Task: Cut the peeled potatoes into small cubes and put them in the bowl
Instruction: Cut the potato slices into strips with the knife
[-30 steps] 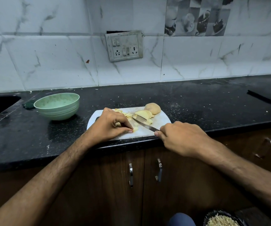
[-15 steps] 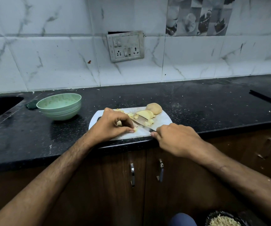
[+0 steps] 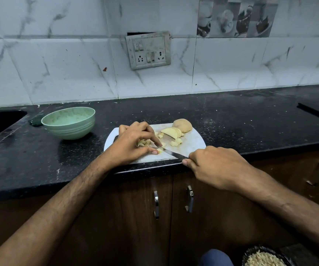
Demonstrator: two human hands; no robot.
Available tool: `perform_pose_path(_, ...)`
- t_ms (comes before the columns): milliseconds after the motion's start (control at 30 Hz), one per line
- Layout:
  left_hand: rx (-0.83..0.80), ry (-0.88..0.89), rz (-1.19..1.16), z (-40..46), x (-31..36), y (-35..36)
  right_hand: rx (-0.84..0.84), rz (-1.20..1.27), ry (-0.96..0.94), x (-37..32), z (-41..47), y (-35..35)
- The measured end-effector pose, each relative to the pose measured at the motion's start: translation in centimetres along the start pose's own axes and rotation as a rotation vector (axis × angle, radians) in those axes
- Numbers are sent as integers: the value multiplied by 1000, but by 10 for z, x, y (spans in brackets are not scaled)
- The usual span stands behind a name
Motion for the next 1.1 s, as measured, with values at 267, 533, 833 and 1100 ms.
perform_pose_path(267,-46,-18,-5,1,0,4,19,-36,-11,0,-4,-4)
perform_pose_path(533,-42,-29,-13,0,0,3,9,-50,-13,-6,-6,-1)
perform_pose_path(833,-133,24,-10,1,9,10,-23,-132,-85,-19,-7,1)
perform_pose_path(1100,-111,-55,-36,0,-3,10,-67,-270,-137,13,-4,-18)
Point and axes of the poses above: each hand's wrist, its own z-axis towards the middle knuckle, its own y-axis out of the palm, x = y × z, the point moved 10 cm from there along z, towards the middle knuckle, and after that the axes turned 3 degrees about z, right-handed, at the moved point
